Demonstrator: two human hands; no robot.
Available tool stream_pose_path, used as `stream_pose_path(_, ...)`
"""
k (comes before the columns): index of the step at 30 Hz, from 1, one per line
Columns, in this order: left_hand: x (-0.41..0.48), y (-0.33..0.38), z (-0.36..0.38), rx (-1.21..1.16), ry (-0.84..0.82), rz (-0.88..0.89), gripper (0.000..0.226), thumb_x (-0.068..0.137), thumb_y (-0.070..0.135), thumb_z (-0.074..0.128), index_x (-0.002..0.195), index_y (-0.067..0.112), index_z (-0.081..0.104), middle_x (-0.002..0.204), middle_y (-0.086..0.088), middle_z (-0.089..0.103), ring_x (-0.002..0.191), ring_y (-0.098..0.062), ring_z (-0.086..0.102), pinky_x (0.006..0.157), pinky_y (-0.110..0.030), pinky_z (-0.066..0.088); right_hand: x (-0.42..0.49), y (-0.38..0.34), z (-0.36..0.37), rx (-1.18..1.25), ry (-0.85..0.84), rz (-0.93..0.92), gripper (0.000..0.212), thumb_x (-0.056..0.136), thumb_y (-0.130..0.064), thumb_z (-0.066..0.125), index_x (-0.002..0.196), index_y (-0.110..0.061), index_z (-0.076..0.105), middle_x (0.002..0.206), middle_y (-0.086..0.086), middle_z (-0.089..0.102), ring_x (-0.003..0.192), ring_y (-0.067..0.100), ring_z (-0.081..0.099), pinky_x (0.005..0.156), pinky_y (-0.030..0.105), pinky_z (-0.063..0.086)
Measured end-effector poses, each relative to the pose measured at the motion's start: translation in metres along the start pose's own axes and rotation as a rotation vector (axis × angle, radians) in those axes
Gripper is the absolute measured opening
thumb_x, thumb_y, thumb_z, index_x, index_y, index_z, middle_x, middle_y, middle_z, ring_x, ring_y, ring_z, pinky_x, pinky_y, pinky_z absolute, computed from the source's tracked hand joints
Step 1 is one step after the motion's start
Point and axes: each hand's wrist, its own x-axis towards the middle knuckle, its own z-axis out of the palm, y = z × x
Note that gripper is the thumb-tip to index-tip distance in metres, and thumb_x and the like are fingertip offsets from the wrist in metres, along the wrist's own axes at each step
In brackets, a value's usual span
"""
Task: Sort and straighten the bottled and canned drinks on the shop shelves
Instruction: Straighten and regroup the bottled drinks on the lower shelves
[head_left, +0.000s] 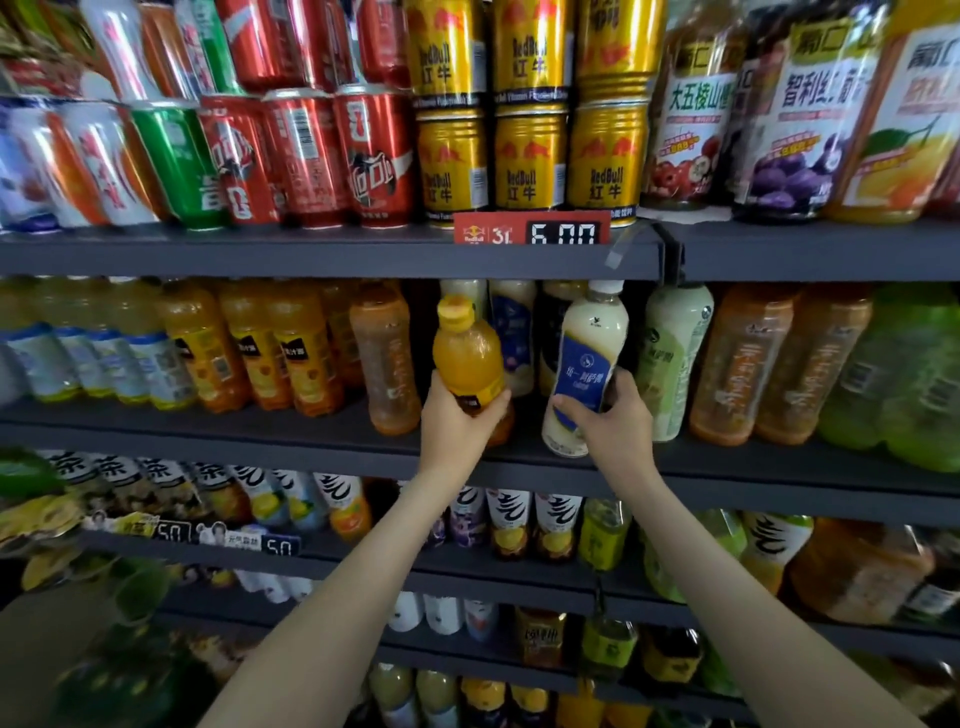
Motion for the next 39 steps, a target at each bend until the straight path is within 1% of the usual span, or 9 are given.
stream_pose_path(3,-0.02,-0.004,-0.028,-0.061,0.045,0.022,0.047,0.075,0.019,0.079,0.113,0.014,0.052,0.1,0.016,0.057,0.092,0.012,0.055,0.079,0.0,0.038,-0.002,-0.004,0.017,-0.015,0.032,-0.011,0.043,0.077,-0.025,0.078,0.111,-0.015,0.053,0.099,-0.004,0.065,0.084,0.007,0.06,0.065,0.017,0.045)
stream_pose_path(7,-0.026,-0.012,-0.07,-0.106,0.112,-0.012,0.049,0.072,0.02,0.081,0.113,0.013,0.055,0.1,0.009,0.061,0.091,0.004,0.057,0.078,-0.001,0.041,-0.006,-0.011,0.053,-0.051,0.024,-0.025,0.045,0.075,-0.027,0.08,0.109,-0.014,0.055,0.097,-0.003,0.066,0.082,0.008,0.063,0.066,0.02,0.051)
stream_pose_path(10,-0.018,-0.013,-0.098,-0.139,0.118,-0.002,0.042,0.071,0.018,0.082,0.103,0.027,0.056,0.096,0.015,0.063,0.087,0.011,0.059,0.076,-0.004,0.043,-0.005,-0.018,0.085,-0.084,0.029,-0.031,0.05,0.073,-0.027,0.082,0.11,-0.01,0.053,0.1,0.001,0.066,0.085,0.013,0.063,0.067,0.025,0.05)
stream_pose_path(21,0.012,-0.03,-0.157,-0.165,-0.105,-0.102,0.029,0.072,0.02,0.082,0.092,0.028,0.062,0.091,0.013,0.069,0.085,0.001,0.064,0.077,-0.022,0.05,0.031,-0.019,0.146,-0.254,0.022,0.0,0.065,0.071,-0.029,0.083,0.116,-0.004,0.044,0.115,0.014,0.059,0.107,0.028,0.058,0.084,0.036,0.049)
stream_pose_path(24,0.015,-0.036,-0.16,-0.13,-0.216,-0.119,0.034,0.068,0.025,0.084,0.096,0.03,0.064,0.093,0.014,0.07,0.09,-0.002,0.065,0.076,-0.023,0.049,0.011,-0.022,0.14,-0.225,0.097,-0.05,0.076,0.077,-0.027,0.079,0.135,0.0,0.037,0.132,0.014,0.05,0.124,0.025,0.048,0.097,0.031,0.043)
stream_pose_path(26,0.014,-0.039,-0.159,-0.095,-0.275,-0.113,0.036,0.069,0.026,0.084,0.097,0.034,0.063,0.092,0.018,0.07,0.089,0.003,0.064,0.076,-0.022,0.048,-0.012,-0.034,0.132,-0.178,0.13,-0.133,0.067,0.083,-0.03,0.073,0.135,-0.006,0.038,0.129,0.01,0.05,0.117,0.017,0.049,0.089,0.021,0.041)
stream_pose_path(29,0.007,-0.037,-0.149,-0.026,-0.296,-0.069,0.044,0.059,0.045,0.082,0.097,0.042,0.059,0.093,0.02,0.069,0.09,0.004,0.063,0.078,-0.021,0.05,-0.046,-0.053,0.121,-0.019,-0.114,-0.181,0.052,0.08,-0.045,0.068,0.123,-0.023,0.047,0.11,-0.004,0.057,0.096,-0.001,0.055,0.077,0.013,0.045)
stream_pose_path(32,-0.002,-0.03,-0.138,-0.032,-0.285,-0.045,0.049,0.057,0.052,0.077,0.102,0.044,0.057,0.092,0.022,0.068,0.09,0.007,0.062,0.077,-0.018,0.051,-0.068,-0.062,0.119,-0.018,-0.408,-0.2,0.048,0.069,-0.052,0.066,0.111,-0.039,0.048,0.108,-0.017,0.058,0.097,-0.009,0.057,0.078,0.014,0.049)
stream_pose_path(39,-0.009,-0.024,-0.152,0.114,-0.29,-0.012,0.059,0.067,0.047,0.071,0.12,0.05,0.045,0.101,0.022,0.062,0.094,0.007,0.057,0.076,-0.006,0.044,-0.072,-0.055,0.14,0.0,-0.488,-0.139,0.05,0.064,-0.037,0.081,0.107,-0.031,0.054,0.101,-0.016,0.063,0.093,-0.005,0.061,0.078,0.014,0.049)
